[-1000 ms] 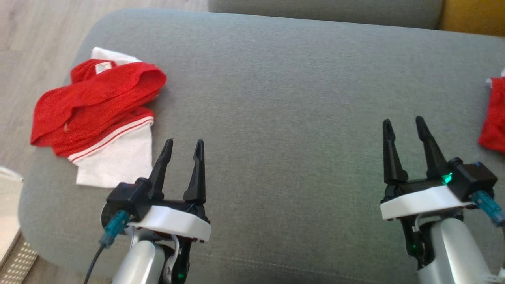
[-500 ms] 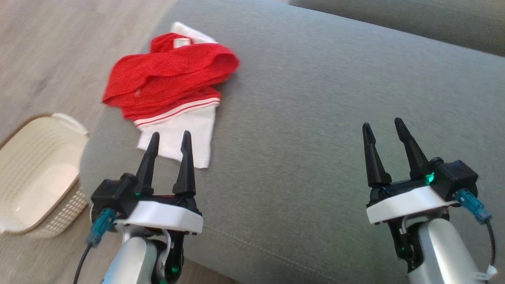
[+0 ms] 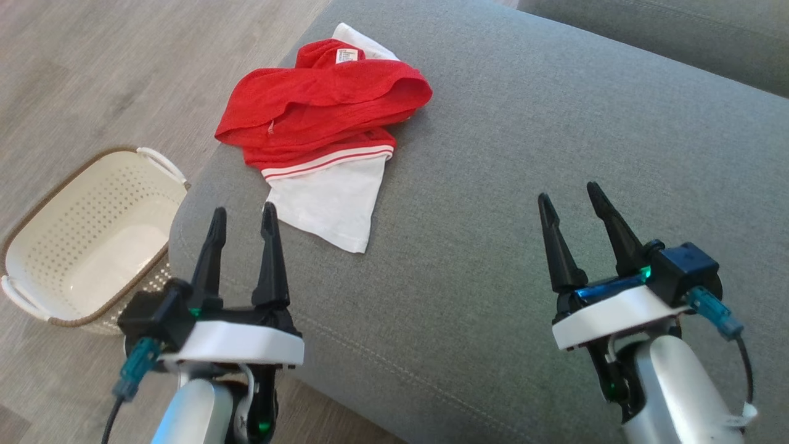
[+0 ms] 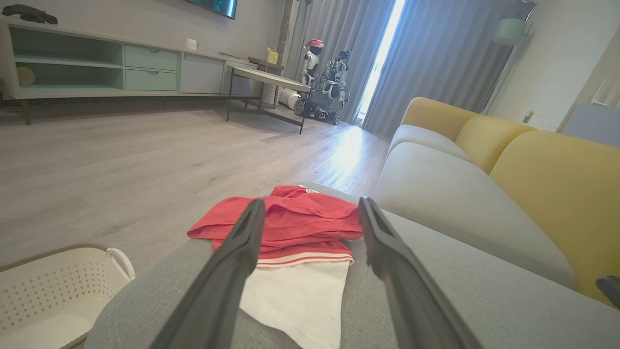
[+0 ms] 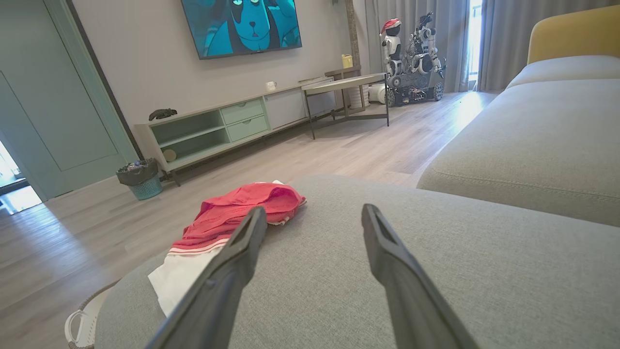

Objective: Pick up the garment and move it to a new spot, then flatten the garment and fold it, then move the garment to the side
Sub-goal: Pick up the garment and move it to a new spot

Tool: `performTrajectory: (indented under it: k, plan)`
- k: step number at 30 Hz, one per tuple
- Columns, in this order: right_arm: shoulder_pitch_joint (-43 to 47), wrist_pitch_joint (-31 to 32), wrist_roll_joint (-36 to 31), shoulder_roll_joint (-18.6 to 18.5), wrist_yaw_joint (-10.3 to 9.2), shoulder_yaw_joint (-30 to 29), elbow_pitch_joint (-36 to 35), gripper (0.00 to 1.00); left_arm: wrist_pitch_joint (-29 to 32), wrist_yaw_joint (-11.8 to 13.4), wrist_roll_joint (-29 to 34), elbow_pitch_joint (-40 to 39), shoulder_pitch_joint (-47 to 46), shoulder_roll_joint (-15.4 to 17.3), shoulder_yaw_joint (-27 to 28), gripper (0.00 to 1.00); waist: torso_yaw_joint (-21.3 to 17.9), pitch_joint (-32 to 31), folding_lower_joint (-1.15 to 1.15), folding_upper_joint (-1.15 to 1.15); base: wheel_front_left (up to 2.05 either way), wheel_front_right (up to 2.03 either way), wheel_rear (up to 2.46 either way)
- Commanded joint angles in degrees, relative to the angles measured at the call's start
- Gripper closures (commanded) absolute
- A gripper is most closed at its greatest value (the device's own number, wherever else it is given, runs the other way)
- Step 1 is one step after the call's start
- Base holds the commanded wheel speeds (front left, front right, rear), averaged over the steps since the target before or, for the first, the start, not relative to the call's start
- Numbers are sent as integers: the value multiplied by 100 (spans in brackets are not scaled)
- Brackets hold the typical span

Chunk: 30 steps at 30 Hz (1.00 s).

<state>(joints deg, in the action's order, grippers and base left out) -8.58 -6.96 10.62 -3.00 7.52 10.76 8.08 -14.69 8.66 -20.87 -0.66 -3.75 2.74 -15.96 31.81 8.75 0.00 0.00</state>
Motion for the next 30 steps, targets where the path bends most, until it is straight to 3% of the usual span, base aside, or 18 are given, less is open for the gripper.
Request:
performTrajectory:
  k: [1, 16, 24, 30]
  plan:
    - [-268, 0, 37, -17, -3, 164, -159, 0, -31, 50, -4, -236, -65, 14, 208, 0, 0, 6, 0, 0, 0, 0, 0]
    - [-259, 28, 30, -97, -3, 98, -153, 0, -31, 27, -63, -168, -216, 14, 400, 0, 2, 162, 0, 0, 0, 0, 0]
    - [-210, 363, -264, -174, -3, -334, -724, 0, -31, -449, 6, 525, -867, 14, 799, 0, -163, 648, 0, 0, 0, 0, 0]
    - [-373, 750, -419, -332, -3, -513, -1361, 0, -31, -981, -10, 1715, -1833, 154, 1149, 0, -462, 1168, 0, 0, 0, 0, 0]
